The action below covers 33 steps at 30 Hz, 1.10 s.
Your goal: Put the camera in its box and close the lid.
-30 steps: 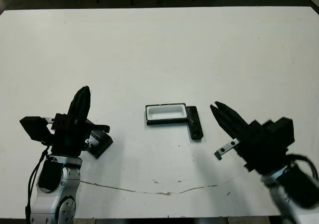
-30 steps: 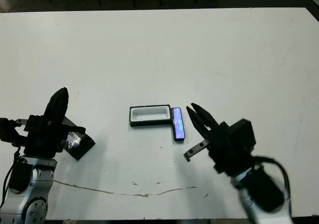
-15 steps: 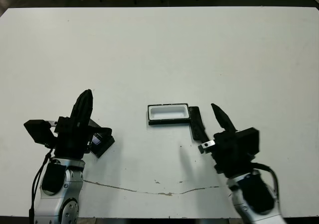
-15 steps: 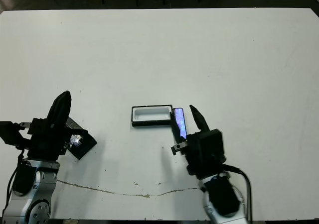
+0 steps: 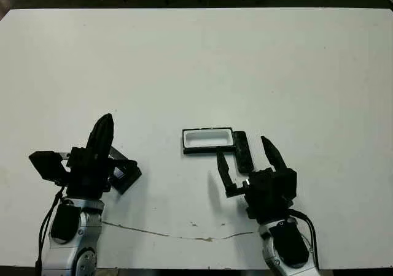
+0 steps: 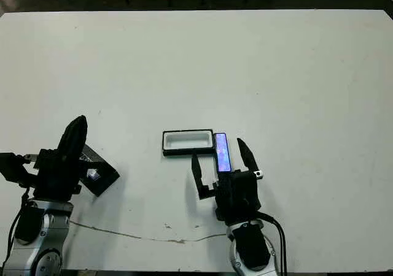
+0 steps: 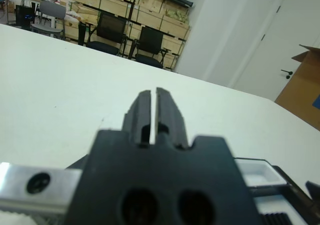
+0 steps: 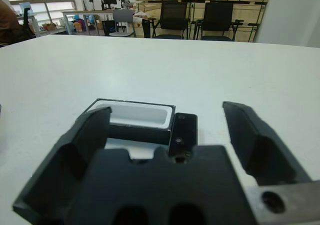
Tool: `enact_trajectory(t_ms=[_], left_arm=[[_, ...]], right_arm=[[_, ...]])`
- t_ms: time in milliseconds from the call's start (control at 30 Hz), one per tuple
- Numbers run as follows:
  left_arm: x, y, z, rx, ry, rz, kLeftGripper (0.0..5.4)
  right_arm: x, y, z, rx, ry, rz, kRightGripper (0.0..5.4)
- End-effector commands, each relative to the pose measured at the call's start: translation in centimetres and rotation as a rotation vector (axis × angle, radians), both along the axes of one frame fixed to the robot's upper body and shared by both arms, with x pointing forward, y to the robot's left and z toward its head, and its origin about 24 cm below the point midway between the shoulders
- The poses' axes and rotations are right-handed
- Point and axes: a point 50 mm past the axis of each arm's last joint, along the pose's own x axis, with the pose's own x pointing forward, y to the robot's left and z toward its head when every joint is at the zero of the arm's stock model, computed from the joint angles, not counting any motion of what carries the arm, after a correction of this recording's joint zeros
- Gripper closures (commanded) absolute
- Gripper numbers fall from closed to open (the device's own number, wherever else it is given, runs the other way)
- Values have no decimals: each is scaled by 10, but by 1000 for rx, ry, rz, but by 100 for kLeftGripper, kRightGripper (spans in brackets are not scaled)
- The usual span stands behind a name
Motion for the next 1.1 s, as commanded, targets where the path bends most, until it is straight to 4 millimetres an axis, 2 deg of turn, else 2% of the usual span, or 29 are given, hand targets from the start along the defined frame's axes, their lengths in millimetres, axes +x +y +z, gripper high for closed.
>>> enact_trajectory(t_ms=[33, 1100], left_arm=[[-4, 3, -6, 10, 46, 15, 540], [-7, 6, -6, 15, 60, 5, 540]], right_arm=[[-12, -5, -19, -3, 102, -62, 2], [-15, -5, -44, 17, 243, -157, 2]])
